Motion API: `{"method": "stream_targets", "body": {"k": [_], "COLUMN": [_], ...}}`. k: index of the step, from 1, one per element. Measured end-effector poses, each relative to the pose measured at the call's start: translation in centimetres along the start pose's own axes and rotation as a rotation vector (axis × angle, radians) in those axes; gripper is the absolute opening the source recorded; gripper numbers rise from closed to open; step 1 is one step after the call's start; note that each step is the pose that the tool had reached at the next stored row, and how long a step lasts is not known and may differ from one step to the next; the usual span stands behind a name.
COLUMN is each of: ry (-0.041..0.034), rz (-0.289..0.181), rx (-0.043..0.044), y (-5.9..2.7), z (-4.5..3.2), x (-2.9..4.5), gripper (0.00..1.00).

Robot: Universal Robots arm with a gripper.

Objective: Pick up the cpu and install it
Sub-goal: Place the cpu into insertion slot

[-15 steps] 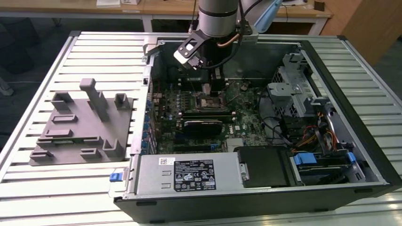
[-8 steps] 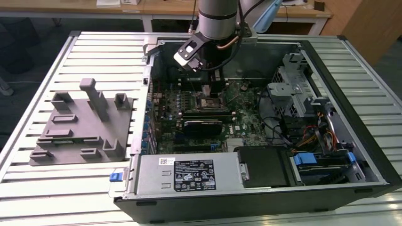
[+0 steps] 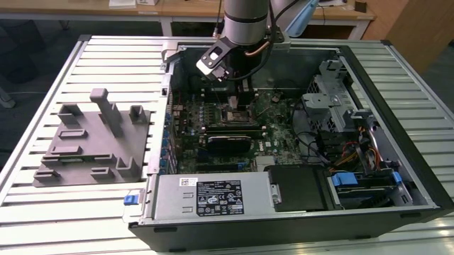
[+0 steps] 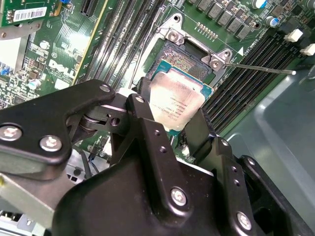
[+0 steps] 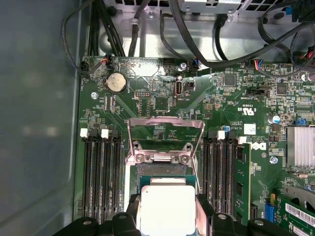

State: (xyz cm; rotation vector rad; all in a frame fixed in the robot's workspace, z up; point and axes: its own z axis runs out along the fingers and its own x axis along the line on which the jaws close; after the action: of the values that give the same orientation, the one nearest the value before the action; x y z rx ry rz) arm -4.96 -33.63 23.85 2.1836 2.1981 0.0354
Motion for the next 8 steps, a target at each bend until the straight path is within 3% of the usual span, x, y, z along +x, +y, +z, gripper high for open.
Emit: {"method": "stream_targets", "body": {"k": [8], "ry": [-0.0004], "rz": [0.000], "rx": [0.0002], "y": [-0.01], "z": [0.25], "x": [0.00], "gripper": [0.53]}}
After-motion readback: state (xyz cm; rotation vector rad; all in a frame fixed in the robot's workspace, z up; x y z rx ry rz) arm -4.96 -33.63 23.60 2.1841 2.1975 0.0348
